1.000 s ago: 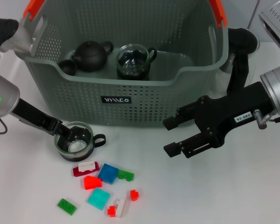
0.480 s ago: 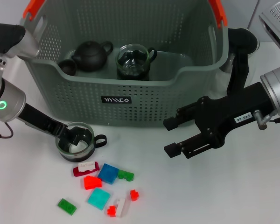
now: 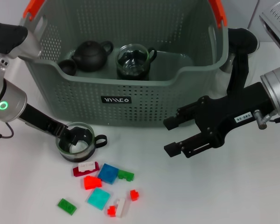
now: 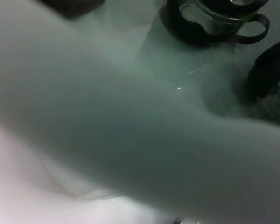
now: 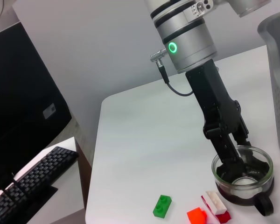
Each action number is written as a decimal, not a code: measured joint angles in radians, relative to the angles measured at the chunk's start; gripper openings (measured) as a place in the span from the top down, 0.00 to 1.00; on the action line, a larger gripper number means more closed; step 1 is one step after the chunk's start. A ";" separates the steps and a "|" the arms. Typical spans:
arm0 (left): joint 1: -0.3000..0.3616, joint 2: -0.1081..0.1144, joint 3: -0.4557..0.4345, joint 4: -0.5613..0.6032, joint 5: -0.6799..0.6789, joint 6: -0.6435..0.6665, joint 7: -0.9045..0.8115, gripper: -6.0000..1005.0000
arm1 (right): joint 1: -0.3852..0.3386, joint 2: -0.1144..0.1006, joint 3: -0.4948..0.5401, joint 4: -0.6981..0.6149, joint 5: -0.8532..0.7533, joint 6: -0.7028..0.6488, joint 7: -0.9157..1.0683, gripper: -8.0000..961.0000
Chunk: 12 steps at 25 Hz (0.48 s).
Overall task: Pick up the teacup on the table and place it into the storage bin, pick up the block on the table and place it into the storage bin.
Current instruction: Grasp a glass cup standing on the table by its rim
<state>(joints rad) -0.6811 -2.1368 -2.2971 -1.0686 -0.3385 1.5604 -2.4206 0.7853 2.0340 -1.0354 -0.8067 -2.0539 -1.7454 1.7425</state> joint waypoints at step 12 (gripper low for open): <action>0.000 0.006 0.002 0.012 0.003 -0.023 0.007 0.77 | 0.000 0.000 0.001 -0.001 0.004 0.009 0.000 0.20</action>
<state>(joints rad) -0.6810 -2.1306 -2.2953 -1.0564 -0.3358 1.5373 -2.4132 0.7853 2.0340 -1.0345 -0.8074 -2.0502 -1.7365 1.7425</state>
